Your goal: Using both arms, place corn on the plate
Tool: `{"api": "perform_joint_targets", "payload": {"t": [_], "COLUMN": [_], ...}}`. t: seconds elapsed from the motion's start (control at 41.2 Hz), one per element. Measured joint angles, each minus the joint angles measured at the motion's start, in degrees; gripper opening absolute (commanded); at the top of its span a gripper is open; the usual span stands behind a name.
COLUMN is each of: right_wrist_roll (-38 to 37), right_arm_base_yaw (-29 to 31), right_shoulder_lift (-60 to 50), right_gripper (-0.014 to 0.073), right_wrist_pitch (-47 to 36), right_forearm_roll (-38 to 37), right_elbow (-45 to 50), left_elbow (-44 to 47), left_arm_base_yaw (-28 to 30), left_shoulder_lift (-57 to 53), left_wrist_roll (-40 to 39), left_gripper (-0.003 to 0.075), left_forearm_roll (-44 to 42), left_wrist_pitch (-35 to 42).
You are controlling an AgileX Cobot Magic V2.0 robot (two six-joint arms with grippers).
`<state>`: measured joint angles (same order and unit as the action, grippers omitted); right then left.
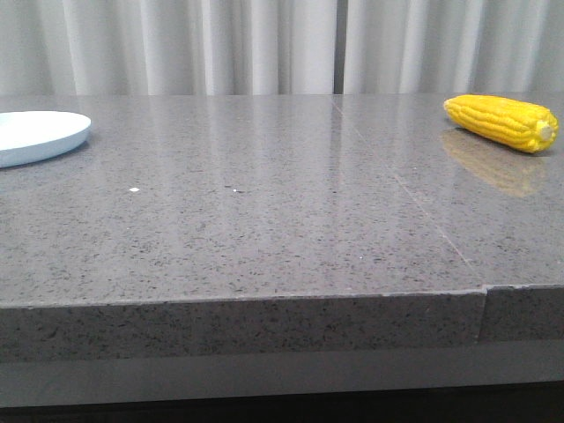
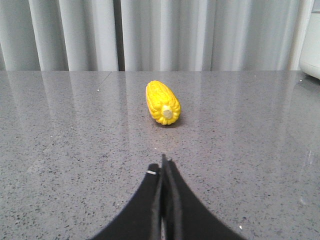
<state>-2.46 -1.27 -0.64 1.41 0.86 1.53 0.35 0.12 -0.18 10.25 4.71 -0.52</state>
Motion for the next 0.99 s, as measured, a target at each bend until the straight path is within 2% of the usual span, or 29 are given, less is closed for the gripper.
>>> {"api": "perform_joint_targets", "payload": {"t": [0.874, 0.995], "right_wrist_roll": [-0.12, -0.12], "right_arm_base_yaw": [0.00, 0.00], "right_shoulder_lift": [0.00, 0.00], "right_gripper": [-0.0068, -0.0068], "right_wrist_pitch": [-2.10, -0.36], "right_forearm_roll": [0.00, 0.00], "right_elbow": [0.00, -3.73], "left_elbow": [-0.11, -2.09], "left_arm_base_yaw": [0.00, 0.00], "left_shoulder_lift": [0.00, 0.00], "left_wrist_roll": [0.00, 0.00], "left_gripper": [-0.0020, -0.0020], "left_forearm_roll": [0.00, 0.87], "left_wrist_pitch": [1.52, 1.27]}}
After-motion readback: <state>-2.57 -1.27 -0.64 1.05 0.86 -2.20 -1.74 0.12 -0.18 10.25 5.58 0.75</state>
